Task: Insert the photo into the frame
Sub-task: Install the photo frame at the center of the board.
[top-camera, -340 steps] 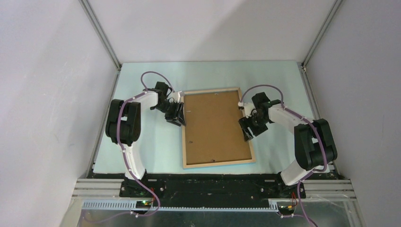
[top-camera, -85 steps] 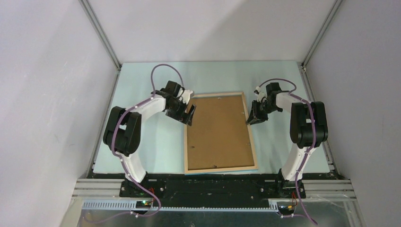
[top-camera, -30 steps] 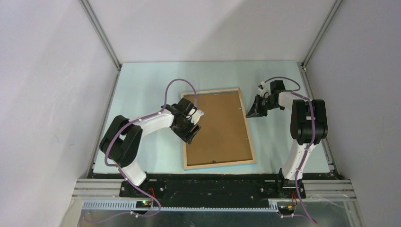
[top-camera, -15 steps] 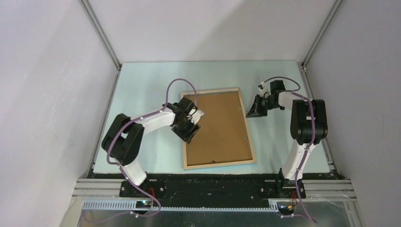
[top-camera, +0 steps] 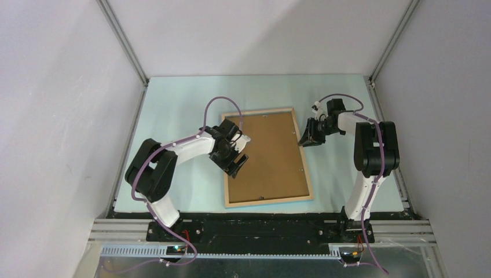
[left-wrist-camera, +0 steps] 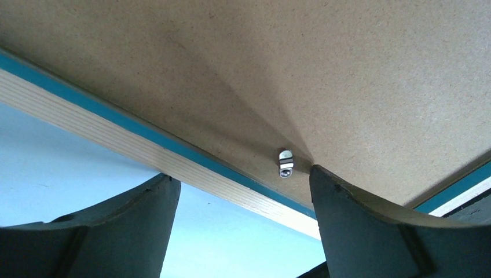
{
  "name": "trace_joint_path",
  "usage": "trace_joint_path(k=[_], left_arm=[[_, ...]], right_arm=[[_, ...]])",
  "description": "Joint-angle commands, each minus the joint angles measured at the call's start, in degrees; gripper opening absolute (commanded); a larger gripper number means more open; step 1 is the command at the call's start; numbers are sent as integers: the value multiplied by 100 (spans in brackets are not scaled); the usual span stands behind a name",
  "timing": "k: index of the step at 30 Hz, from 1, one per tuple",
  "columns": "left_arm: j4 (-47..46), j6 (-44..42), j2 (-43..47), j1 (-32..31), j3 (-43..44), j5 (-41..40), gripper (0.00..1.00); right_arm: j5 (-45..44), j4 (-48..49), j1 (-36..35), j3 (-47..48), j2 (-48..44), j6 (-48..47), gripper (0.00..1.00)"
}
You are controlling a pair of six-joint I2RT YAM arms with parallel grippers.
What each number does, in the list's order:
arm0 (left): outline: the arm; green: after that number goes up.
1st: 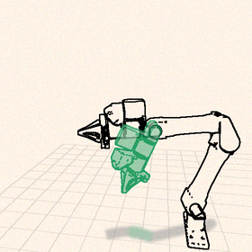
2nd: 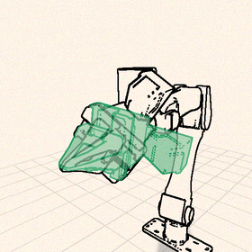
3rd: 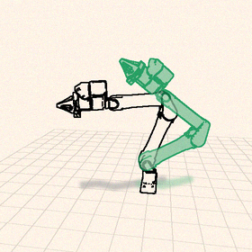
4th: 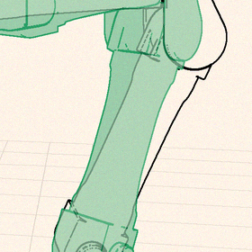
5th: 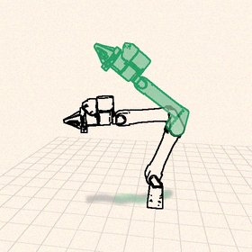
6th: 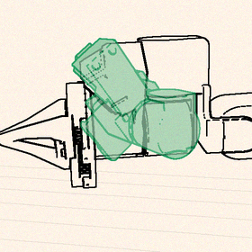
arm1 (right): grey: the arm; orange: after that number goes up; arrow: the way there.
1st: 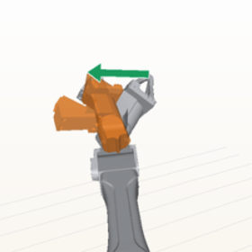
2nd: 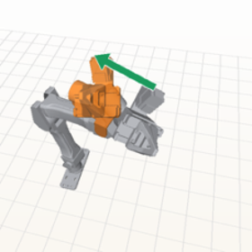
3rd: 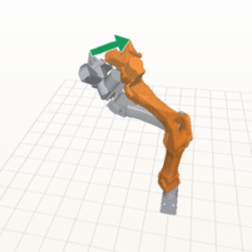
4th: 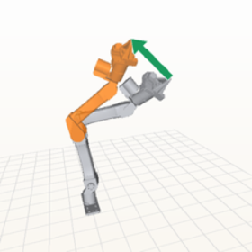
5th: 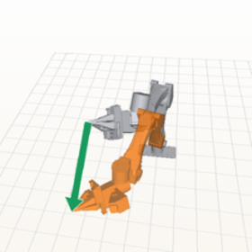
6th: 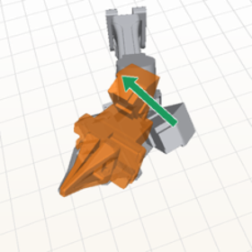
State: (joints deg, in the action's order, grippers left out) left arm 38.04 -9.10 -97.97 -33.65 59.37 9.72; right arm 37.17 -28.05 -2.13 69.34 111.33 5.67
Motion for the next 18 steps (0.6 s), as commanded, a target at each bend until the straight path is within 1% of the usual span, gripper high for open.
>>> trace_joint_path(k=[1, 4, 13, 18], left_arm=[[-375, -138, -108, -43, 137, 189, 87], [-366, -131, -146, 2, 221, 218, 87], [-373, -43, -384, 64, 364, 206, 80], [-394, 58, -464, 87, 426, 196, 79]], right_arm=[[-201, -48, -144, 132, -137, -168, 32], [-312, -47, -217, 132, -120, -216, 31], [-422, -45, -224, 132, -59, -240, 10], [-388, -50, -239, 132, -58, -257, 4]])
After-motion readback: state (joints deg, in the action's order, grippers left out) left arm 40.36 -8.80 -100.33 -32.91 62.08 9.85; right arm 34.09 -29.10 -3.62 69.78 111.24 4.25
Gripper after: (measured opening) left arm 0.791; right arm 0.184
